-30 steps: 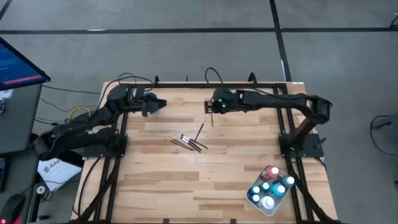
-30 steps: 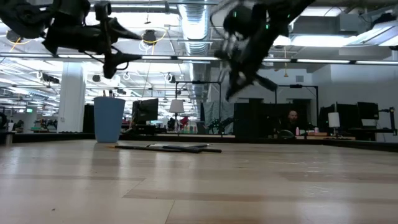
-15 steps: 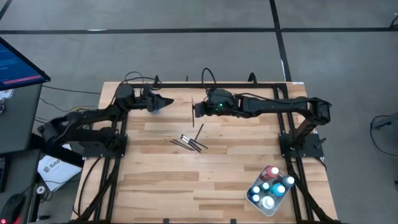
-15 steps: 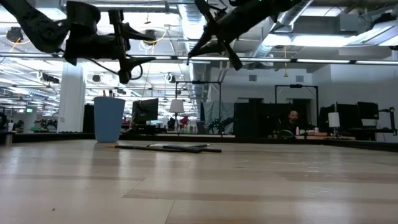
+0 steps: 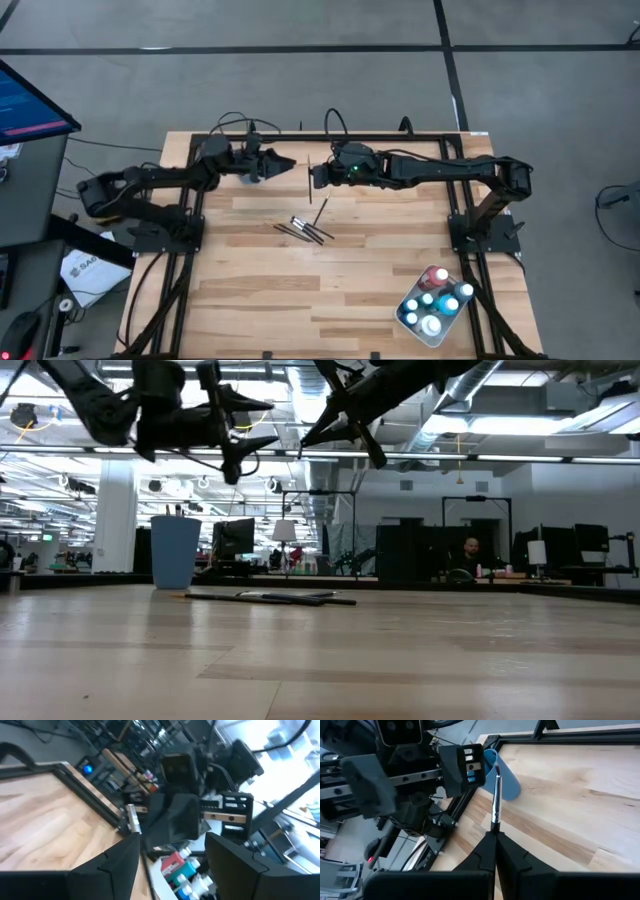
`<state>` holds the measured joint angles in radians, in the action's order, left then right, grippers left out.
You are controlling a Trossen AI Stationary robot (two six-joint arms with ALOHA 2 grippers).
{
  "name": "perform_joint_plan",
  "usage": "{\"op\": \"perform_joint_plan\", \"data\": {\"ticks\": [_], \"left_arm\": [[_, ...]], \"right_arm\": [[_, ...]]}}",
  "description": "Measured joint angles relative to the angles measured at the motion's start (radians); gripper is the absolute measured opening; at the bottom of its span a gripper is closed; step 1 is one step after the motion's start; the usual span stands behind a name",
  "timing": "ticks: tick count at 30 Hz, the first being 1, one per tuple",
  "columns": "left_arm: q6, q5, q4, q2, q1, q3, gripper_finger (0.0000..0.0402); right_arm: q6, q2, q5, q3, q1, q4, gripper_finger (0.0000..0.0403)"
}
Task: Pick & Place Paint Supplies
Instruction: Put the silver paint brush into the blue cup
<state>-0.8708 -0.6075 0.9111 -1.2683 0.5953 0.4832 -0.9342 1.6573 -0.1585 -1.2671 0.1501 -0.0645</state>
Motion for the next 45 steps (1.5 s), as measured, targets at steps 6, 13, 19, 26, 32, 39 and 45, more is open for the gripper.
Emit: {"op": "perform_joint_plan", "data": {"ticks": [6, 13, 19, 26, 32, 39, 45], "left_arm": [[0.002, 0.0, -0.003, -0.079, -0.021, 0.047, 0.0216], [0.02, 0.029, 0.0, -0.12, -0.021, 0.052, 0.0214], [0.043, 0.033, 0.003, -0.124, -0.041, 0.097, 0.0214], [0.083, 0.031, -0.031, -0.123, -0.079, 0.128, 0.0214], [0.087, 0.032, -0.058, -0.123, -0.078, 0.128, 0.0214], [0.223, -0.076, -0.248, -0.11, -0.05, 0.128, 0.0214], [0.543, -0.1, -0.563, -0.105, -0.094, 0.127, 0.0214]], "right_arm": [[0.002, 0.0, 0.001, 0.0, -0.001, 0.004, 0.0], [0.002, 0.0, 0.004, 0.0, -0.014, 0.006, 0.0], [0.002, 0.0, 0.005, 0.0, -0.019, 0.006, 0.0], [0.002, 0.0, 0.006, 0.0, -0.019, 0.006, 0.0], [0.002, 0.0, 0.006, 0.0, -0.019, 0.006, 0.0], [-0.007, -0.001, 0.005, 0.0, -0.027, -0.116, 0.0], [0.014, -0.001, 0.005, 0.0, -0.032, -0.249, 0.0012]]}}
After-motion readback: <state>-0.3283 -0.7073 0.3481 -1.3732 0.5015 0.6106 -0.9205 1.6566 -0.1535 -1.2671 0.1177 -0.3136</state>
